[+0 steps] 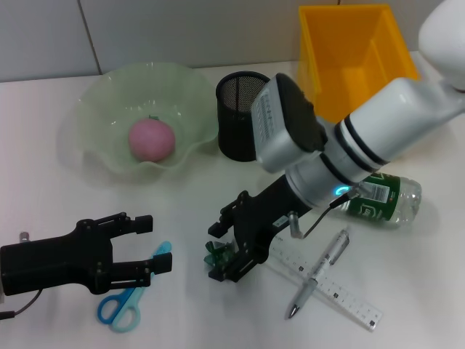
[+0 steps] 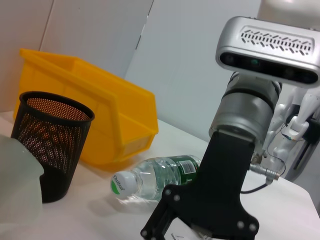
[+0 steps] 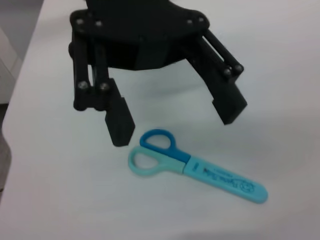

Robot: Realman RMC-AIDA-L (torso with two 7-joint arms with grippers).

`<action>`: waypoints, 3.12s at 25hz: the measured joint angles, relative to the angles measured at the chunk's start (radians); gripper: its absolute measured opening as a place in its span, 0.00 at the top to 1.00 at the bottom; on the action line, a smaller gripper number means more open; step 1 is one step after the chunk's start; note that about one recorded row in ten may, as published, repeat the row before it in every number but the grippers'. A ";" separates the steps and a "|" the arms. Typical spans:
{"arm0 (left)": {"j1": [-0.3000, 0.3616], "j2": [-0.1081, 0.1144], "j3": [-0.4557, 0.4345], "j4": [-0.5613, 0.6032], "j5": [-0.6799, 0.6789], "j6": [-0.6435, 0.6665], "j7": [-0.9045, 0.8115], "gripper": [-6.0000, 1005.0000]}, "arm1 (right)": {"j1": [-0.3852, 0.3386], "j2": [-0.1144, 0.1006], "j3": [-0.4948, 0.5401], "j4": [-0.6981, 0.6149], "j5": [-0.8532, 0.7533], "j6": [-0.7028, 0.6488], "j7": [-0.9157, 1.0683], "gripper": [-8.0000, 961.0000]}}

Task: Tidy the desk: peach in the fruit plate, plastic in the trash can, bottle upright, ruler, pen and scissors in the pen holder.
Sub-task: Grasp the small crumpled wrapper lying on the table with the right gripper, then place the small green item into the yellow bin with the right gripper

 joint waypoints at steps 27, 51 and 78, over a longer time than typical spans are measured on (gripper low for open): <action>-0.002 -0.004 -0.004 -0.001 0.000 -0.009 -0.014 0.13 | -0.021 -0.004 -0.101 0.010 0.055 0.098 -0.009 0.43; -0.026 -0.007 -0.010 0.008 0.000 -0.009 -0.016 0.13 | -0.249 -0.013 0.296 -0.191 0.311 0.000 -0.047 0.94; -0.043 -0.017 -0.001 0.008 0.000 -0.004 -0.016 0.13 | -0.354 -0.015 0.718 0.029 0.735 0.250 -0.438 0.83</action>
